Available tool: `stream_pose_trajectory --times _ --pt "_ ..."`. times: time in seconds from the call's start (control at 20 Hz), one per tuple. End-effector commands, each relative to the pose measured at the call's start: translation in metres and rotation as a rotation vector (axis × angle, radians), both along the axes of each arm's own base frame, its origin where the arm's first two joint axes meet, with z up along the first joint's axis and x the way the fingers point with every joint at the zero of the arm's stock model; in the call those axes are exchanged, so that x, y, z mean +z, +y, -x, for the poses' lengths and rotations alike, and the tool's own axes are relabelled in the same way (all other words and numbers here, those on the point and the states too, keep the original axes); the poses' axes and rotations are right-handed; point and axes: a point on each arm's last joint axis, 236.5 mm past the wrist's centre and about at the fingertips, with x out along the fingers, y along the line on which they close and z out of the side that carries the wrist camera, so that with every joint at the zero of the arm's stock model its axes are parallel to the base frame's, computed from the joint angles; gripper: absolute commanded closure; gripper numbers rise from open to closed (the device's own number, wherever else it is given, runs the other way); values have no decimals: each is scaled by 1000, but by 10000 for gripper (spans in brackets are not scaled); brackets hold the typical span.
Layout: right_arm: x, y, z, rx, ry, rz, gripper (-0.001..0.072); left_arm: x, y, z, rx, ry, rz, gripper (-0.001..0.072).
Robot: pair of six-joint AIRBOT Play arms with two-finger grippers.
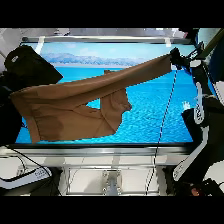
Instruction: Fold the clothes and pants, and hang the long-sleeved shirts on hangers.
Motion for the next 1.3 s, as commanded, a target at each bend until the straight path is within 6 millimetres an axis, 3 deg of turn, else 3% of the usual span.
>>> stream_pose_trajectory --times 0.0,0.05,0.1,0.2,0.25,0.35,0.5,0.55,0.65,0.85,1.0,1.15,1.25 --pt "-8 12 -1 27 11 2 415 -5 -6 -15 0 -16 -4 523" --pt "-5 20 2 71 26 0 363 0 -7 -15 -3 -24 -9 137" --pt "1 26 8 144 41 23 362 8 -8 -12 -6 -28 -12 -8" --pt "20 27 30 296 82 83 362 30 -1 10 5 -18 -21 -1" --pt "28 24 47 353 116 87 363 40 3 31 11 12 -30 -1" --pt "31 18 95 463 233 78 364 42 10 95 20 186 -70 0" --pt "22 30 167 659 405 98 365 17 11 203 116 443 -62 1" --pt "25 36 176 688 425 98 365 1 3 230 160 464 -24 18" --pt "34 60 182 739 422 86 366 -38 -25 262 151 479 57 37" --pt "35 142 179 874 400 135 366 -92 -72 254 134 414 235 37" --pt "29 192 167 912 358 258 365 -101 -106 233 112 349 441 36" --pt "18 245 172 1004 334 321 366 -109 -113 226 108 343 518 37" --pt "-5 264 178 1054 372 437 367 -116 -116 227 106 360 550 37"
